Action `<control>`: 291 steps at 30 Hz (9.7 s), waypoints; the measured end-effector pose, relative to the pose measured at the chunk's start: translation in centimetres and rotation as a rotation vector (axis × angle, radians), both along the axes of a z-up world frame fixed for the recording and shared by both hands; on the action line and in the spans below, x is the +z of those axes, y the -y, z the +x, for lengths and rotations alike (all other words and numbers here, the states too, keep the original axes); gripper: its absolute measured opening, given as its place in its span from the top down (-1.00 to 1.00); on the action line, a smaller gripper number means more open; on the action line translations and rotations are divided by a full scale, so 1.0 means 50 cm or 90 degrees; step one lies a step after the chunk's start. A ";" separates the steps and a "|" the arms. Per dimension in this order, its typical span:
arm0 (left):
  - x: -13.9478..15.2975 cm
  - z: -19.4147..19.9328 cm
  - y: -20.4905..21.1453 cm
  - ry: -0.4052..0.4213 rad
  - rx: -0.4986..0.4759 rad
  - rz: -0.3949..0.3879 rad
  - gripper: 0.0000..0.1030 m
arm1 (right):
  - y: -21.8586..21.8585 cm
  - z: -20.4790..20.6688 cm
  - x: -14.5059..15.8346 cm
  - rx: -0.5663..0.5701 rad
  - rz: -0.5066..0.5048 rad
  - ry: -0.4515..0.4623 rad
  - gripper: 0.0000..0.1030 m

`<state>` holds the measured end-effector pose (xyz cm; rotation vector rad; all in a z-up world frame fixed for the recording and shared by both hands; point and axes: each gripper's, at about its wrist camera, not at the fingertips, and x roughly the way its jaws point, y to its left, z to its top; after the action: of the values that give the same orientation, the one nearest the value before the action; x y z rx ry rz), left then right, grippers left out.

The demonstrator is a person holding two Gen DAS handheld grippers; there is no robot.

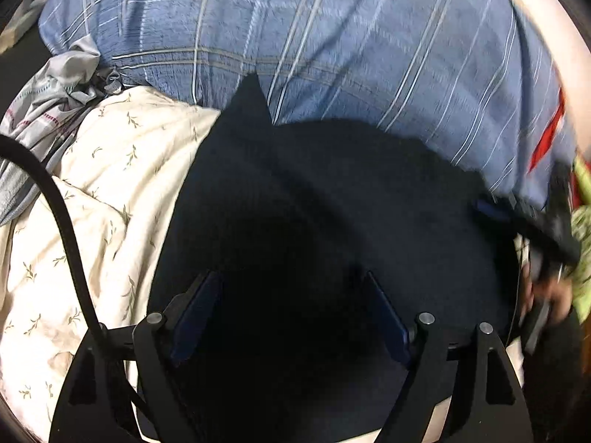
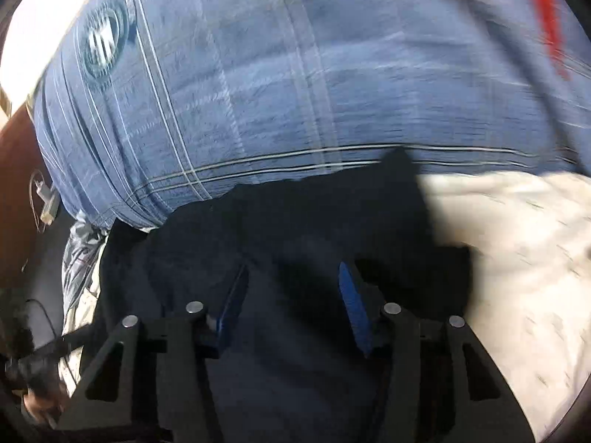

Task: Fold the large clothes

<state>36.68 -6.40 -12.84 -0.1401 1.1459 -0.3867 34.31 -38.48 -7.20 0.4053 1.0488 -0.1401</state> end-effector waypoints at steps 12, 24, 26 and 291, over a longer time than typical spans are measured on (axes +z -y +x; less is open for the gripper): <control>-0.069 0.007 -0.045 -0.002 0.032 0.029 -0.90 | 0.200 -0.085 -0.034 -0.211 -0.155 -0.113 0.59; 0.015 -0.193 -0.198 -0.063 0.165 -0.156 -0.98 | 0.127 -0.521 0.118 -0.239 0.161 0.048 -0.62; -0.007 -0.222 -0.189 -0.093 0.181 -0.175 -0.98 | 0.104 -0.554 0.080 -0.252 0.211 0.030 -0.62; 0.100 -0.251 0.277 -0.080 -0.153 -0.152 -0.80 | 0.139 -0.382 0.123 -0.148 0.150 0.104 0.26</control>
<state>24.14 -20.25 -7.85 -0.2397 1.2420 -0.7366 15.22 -45.42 -1.05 0.7405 0.8568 -0.1883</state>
